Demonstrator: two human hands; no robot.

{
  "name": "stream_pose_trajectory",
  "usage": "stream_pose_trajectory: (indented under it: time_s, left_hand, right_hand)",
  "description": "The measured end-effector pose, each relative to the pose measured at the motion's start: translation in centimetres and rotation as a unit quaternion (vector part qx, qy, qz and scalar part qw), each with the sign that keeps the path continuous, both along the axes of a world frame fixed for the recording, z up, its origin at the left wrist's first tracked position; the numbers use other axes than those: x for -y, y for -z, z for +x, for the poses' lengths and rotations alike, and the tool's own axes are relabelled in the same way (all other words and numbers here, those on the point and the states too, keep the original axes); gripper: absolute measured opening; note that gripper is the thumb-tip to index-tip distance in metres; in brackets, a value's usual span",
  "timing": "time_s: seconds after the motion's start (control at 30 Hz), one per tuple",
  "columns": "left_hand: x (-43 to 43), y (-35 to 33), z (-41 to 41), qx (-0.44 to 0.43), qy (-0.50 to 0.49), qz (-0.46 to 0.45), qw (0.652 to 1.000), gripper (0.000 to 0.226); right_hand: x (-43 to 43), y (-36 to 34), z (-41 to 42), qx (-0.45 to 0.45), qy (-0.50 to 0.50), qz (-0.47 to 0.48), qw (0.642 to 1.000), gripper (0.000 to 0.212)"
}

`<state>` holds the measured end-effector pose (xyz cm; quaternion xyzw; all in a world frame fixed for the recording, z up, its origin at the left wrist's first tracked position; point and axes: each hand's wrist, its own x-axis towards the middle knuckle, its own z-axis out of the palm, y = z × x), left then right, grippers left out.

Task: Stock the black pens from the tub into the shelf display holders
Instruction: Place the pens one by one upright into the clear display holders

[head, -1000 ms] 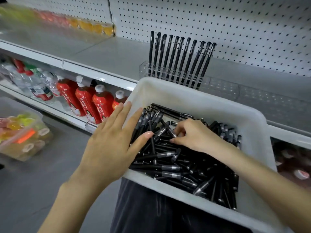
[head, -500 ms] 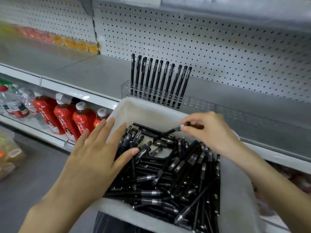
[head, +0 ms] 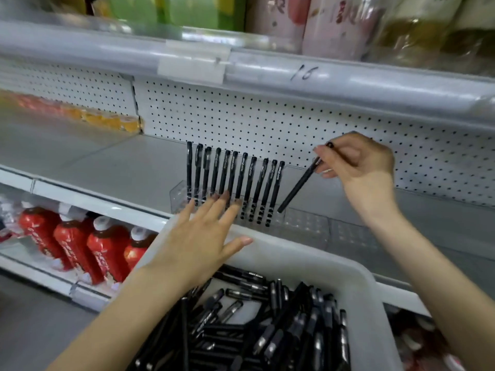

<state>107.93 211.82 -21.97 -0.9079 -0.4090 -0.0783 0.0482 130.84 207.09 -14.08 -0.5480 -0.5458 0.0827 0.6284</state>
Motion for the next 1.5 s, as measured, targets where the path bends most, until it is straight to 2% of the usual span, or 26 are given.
stream_pose_trajectory:
  time_s: [0.2,0.5,0.9,1.1,1.23,1.3,1.37,1.5]
  left_hand:
    - [-0.6,1.9,-0.1,-0.030,-0.004,0.022,0.999,0.078]
    - [-1.1,3.3,0.2,0.009,-0.002,0.042,0.999,0.072]
    - [-1.1,3.7,0.2,0.020,0.006,0.052,0.998,0.073]
    - [-0.9,2.9,-0.1,0.068,0.007,-0.003,0.998,0.081]
    - [-0.9,0.6,-1.1,0.134,-0.003,-0.093,0.987,0.089]
    - [-0.6,-0.6,-2.2,0.162,0.002,-0.127,0.979,0.093]
    - [0.0,-1.3,-3.7,0.158,0.007,-0.122,0.980,0.096]
    - [2.4,-1.1,-7.5,0.143,-0.022,-0.098,0.985,0.092]
  right_hand:
    - [-2.1,0.0,0.1,0.064,0.020,-0.013,0.998,0.015]
    - [-3.7,1.2,0.7,0.145,-0.027,-0.098,0.984,0.023]
    - [-4.1,3.5,1.6,0.142,-0.051,-0.136,0.979,0.034]
    - [-3.1,2.9,2.1,0.169,-0.010,-0.172,0.970,0.027]
    - [0.1,1.7,1.6,0.157,0.038,-0.153,0.975,0.019]
    - [2.6,1.4,0.4,0.162,0.000,-0.158,0.974,0.008]
    - [5.1,2.0,-0.8,0.163,-0.078,-0.212,0.960,0.007]
    - [8.7,4.7,-2.7,0.203,-0.193,-0.318,0.905,0.034]
